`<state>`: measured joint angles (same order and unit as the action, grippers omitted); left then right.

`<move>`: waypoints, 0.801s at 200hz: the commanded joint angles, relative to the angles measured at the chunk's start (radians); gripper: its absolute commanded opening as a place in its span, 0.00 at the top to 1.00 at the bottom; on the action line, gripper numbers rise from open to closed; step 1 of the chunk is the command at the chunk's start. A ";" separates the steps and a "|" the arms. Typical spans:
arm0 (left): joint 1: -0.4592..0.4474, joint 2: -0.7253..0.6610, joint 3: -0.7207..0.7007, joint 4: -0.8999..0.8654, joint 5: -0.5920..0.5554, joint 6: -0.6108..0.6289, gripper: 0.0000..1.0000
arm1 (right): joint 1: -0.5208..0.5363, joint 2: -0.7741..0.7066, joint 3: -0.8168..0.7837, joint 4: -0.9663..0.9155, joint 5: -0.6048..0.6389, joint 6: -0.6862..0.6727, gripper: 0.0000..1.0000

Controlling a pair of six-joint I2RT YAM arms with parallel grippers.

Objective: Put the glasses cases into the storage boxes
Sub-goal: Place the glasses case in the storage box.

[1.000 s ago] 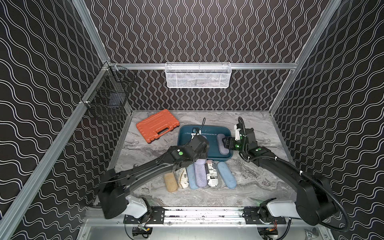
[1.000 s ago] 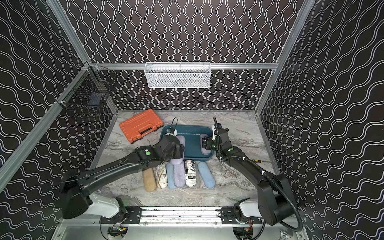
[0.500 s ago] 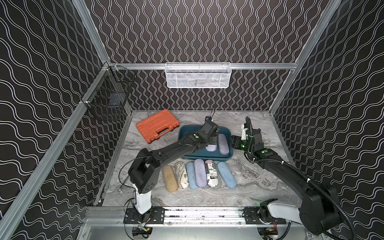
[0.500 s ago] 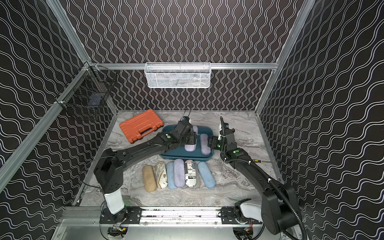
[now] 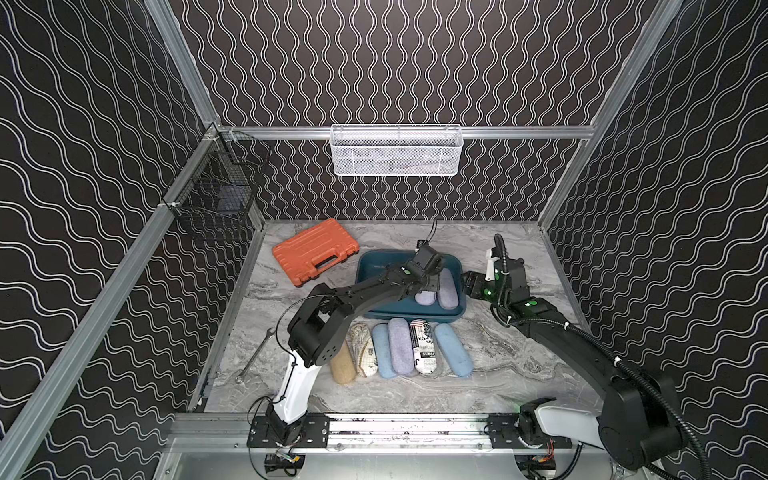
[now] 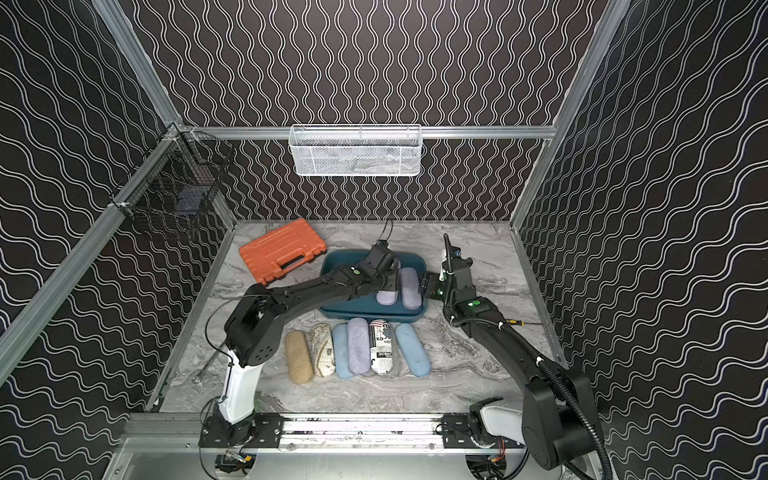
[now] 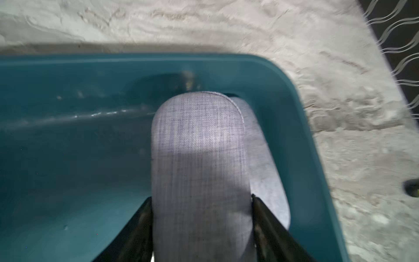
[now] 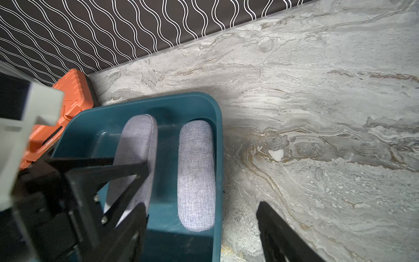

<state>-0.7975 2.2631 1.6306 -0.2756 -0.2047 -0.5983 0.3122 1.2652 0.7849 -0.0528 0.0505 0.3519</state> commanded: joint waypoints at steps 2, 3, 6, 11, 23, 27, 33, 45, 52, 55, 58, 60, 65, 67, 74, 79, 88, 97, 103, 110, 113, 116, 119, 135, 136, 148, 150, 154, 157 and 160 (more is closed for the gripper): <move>0.004 0.021 0.015 0.046 0.017 -0.017 0.44 | -0.002 0.005 -0.002 0.010 -0.001 0.008 0.22; 0.004 0.023 0.017 0.045 0.017 -0.018 0.44 | -0.002 0.005 -0.001 0.011 -0.001 0.007 0.22; 0.004 0.026 0.018 0.043 0.018 -0.020 0.44 | -0.002 0.005 -0.001 0.010 -0.001 0.007 0.22; 0.006 0.032 0.020 0.043 0.019 -0.022 0.44 | -0.002 0.006 -0.001 0.010 -0.002 0.006 0.22; 0.006 0.041 0.018 0.051 0.023 -0.027 0.44 | -0.004 0.006 -0.003 0.013 -0.003 0.007 0.22; 0.005 0.044 0.018 0.053 0.024 -0.028 0.44 | -0.004 0.008 -0.003 0.014 -0.003 0.007 0.22; 0.005 0.048 0.021 0.053 0.024 -0.029 0.44 | -0.003 0.009 -0.003 0.014 -0.003 0.007 0.22; 0.006 0.061 0.031 0.046 0.023 -0.029 0.44 | -0.005 0.011 -0.003 0.012 -0.004 0.007 0.22; 0.008 0.070 0.039 0.037 0.021 -0.032 0.43 | -0.005 0.011 -0.003 0.012 -0.003 0.007 0.22; 0.008 0.074 0.043 0.033 0.022 -0.034 0.43 | -0.006 0.012 -0.003 0.013 -0.004 0.007 0.22; 0.009 0.078 0.046 0.031 0.023 -0.036 0.43 | -0.006 0.013 -0.003 0.013 -0.005 0.007 0.22; 0.009 0.080 0.048 0.030 0.024 -0.036 0.43 | -0.007 0.013 -0.004 0.013 -0.005 0.007 0.22; 0.011 0.083 0.048 0.031 0.024 -0.040 0.43 | -0.006 0.012 -0.004 0.012 -0.005 0.007 0.22; 0.012 0.084 0.048 0.032 0.025 -0.040 0.43 | -0.006 0.012 -0.004 0.013 -0.006 0.007 0.22; 0.012 0.088 0.044 0.040 0.029 -0.045 0.43 | -0.006 0.011 -0.004 0.013 -0.004 0.007 0.22; 0.012 0.090 0.042 0.048 0.034 -0.048 0.43 | -0.008 0.011 -0.004 0.013 -0.004 0.007 0.22; 0.014 0.094 0.039 0.053 0.039 -0.054 0.42 | -0.008 0.011 -0.007 0.015 -0.004 0.006 0.22; 0.015 0.101 0.045 0.046 0.036 -0.056 0.42 | -0.009 0.013 -0.007 0.017 -0.005 0.007 0.22; 0.014 0.105 0.048 0.043 0.033 -0.056 0.42 | -0.010 0.016 -0.006 0.016 -0.005 0.007 0.22; 0.015 0.108 0.049 0.040 0.026 -0.056 0.41 | -0.010 0.019 -0.004 0.014 -0.008 0.007 0.22; 0.014 0.109 0.049 0.040 0.024 -0.057 0.41 | -0.010 0.020 -0.004 0.013 -0.009 0.007 0.22; 0.014 0.109 0.048 0.041 0.024 -0.057 0.41 | -0.010 0.021 -0.003 0.013 -0.010 0.005 0.22; 0.015 0.110 0.048 0.043 0.024 -0.058 0.41 | -0.010 0.022 -0.003 0.011 -0.011 0.005 0.22; 0.017 0.114 0.046 0.046 0.021 -0.064 0.39 | -0.011 0.021 -0.003 0.009 -0.012 0.005 0.22; 0.017 0.114 0.046 0.046 0.022 -0.064 0.39 | -0.011 0.021 -0.003 0.009 -0.011 0.005 0.22; 0.019 0.116 0.049 0.044 0.019 -0.066 0.37 | -0.012 0.020 -0.004 0.010 -0.009 0.005 0.22; 0.018 0.116 0.049 0.043 0.017 -0.067 0.36 | -0.011 0.018 -0.004 0.009 -0.009 0.005 0.22; 0.018 0.118 0.049 0.040 0.015 -0.069 0.35 | -0.011 0.017 -0.004 0.009 -0.007 0.005 0.22; 0.018 0.118 0.050 0.039 0.015 -0.069 0.35 | -0.012 0.017 -0.004 0.008 -0.006 0.005 0.22; 0.019 0.118 0.050 0.039 0.013 -0.068 0.34 | -0.011 0.017 -0.004 0.008 -0.006 0.006 0.22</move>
<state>-0.7822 2.3764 1.6695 -0.2642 -0.1761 -0.6525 0.3004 1.2854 0.7811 -0.0525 0.0429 0.3519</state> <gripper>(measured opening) 0.635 0.779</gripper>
